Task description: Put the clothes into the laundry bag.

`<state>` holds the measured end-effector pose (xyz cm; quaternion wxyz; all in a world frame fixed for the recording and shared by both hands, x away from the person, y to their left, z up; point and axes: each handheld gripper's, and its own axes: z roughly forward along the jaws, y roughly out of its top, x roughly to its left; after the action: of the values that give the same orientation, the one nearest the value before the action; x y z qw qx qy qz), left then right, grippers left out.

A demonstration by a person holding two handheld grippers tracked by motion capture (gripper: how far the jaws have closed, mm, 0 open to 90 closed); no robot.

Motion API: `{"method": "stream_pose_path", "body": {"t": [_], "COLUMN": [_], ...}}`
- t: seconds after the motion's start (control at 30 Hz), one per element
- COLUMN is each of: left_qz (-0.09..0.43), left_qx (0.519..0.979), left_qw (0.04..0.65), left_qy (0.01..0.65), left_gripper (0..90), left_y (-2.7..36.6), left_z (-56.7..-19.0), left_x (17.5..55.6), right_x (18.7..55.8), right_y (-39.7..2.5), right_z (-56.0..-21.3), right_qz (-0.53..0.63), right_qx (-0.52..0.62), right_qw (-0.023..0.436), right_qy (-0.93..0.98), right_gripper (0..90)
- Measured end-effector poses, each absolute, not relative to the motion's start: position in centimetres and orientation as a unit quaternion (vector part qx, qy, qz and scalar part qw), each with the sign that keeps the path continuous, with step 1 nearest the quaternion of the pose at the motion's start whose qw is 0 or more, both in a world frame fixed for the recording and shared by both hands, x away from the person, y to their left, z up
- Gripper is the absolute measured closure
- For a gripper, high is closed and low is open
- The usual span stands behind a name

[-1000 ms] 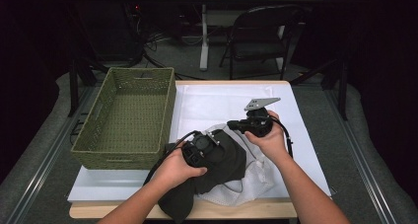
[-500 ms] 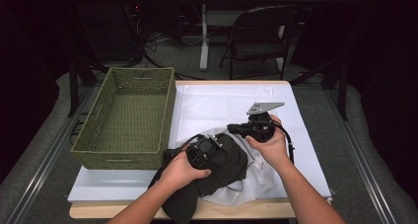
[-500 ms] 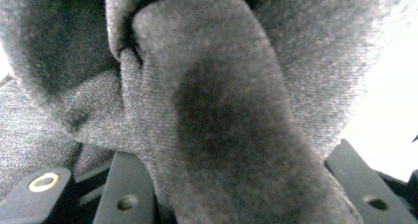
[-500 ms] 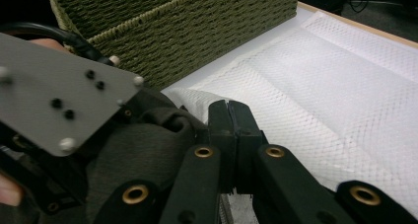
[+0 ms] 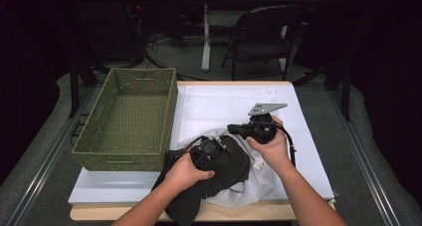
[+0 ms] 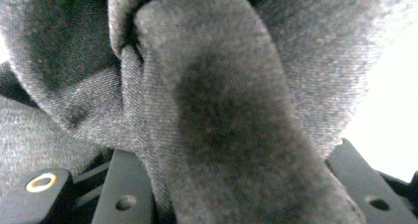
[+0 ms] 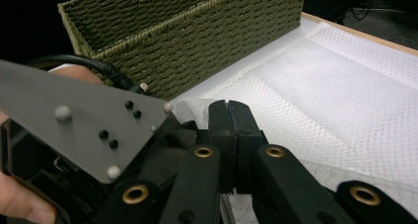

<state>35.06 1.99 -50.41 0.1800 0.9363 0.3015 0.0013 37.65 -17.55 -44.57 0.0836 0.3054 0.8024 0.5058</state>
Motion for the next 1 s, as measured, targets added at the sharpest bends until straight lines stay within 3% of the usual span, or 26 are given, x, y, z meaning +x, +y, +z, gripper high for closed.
{"method": "stream_pose_path", "body": {"t": [0.57,0.8,1.0], "left_qz": [-0.018,-0.029,-0.004], "left_qx": [0.927,0.915,0.917], "left_qw": [0.189,0.216,0.222], "left_qy": [0.324,0.339,0.333], "left_gripper": [54.8,41.2,37.4], "left_y": [2.2,2.7,2.7], "left_z": [-50.6,-50.5,-49.8], "left_x": [35.9,36.1,35.3], "right_x": [35.3,34.9,35.0], "right_y": [-17.4,-17.9,-18.1], "right_z": [-44.7,-46.3,-46.8], "right_qz": [0.507,0.502,0.494], "right_qx": [0.293,0.302,0.307], "right_qw": [0.088,0.096,0.103], "right_qy": [0.806,0.805,0.807], "right_gripper": [90.0,90.0,90.0]}}
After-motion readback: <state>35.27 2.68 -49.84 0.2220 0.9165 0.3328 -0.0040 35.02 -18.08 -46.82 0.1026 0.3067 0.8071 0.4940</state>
